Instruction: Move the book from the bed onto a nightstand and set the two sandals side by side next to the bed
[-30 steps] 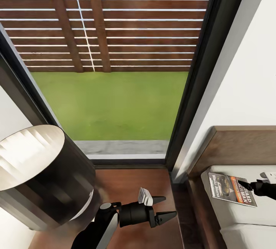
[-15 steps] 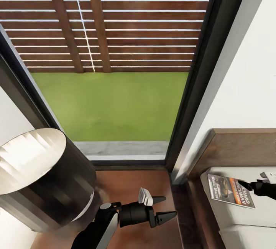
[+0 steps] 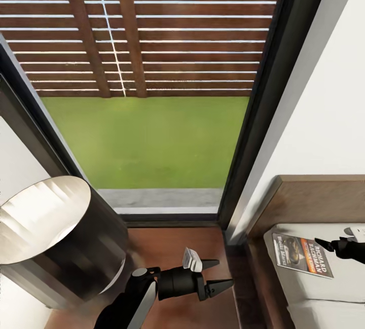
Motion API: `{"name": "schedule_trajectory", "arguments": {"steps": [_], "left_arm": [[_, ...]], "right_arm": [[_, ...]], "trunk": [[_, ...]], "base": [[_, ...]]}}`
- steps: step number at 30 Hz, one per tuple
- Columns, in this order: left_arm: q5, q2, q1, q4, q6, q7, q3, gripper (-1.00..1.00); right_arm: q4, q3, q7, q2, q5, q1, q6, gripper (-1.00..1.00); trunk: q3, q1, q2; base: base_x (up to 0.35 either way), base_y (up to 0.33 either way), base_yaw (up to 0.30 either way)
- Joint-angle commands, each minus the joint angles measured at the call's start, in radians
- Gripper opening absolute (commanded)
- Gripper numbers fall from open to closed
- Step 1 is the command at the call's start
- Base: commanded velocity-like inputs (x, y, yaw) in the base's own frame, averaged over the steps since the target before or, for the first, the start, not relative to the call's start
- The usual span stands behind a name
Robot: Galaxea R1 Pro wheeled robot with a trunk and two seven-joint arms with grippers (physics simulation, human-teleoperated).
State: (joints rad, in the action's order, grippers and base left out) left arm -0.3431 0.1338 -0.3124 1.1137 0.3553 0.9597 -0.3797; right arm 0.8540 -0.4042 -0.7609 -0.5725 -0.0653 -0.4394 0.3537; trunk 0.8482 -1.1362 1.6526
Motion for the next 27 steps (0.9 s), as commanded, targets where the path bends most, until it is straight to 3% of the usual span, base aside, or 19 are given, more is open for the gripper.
{"name": "schedule_trajectory", "arguments": {"steps": [1, 14, 27], "left_arm": [[-0.008, 0.0, -0.001, 0.0, 0.01, 0.001, -0.001, 1.0], [-0.008, 0.0, -0.001, 0.0, 0.01, 0.001, -0.001, 1.0], [-0.008, 0.0, -0.001, 0.0, 0.01, 0.001, -0.001, 1.0]], "right_arm": [[0.001, -0.003, -0.007, 0.001, -0.007, -0.001, 0.005, 1.0], [0.001, -0.003, -0.007, 0.0, -0.007, -0.001, 0.006, 1.0], [0.003, -0.002, -0.008, 0.0, -0.006, -0.001, 0.007, 1.0]], "trunk": [[-0.002, 0.004, -0.007], [-0.043, 0.054, -0.098], [-0.045, 0.054, -0.098]], "base": [[0.0, 0.0, 0.0], [0.0, 0.0, 0.0], [0.0, 0.0, -0.176]]}}
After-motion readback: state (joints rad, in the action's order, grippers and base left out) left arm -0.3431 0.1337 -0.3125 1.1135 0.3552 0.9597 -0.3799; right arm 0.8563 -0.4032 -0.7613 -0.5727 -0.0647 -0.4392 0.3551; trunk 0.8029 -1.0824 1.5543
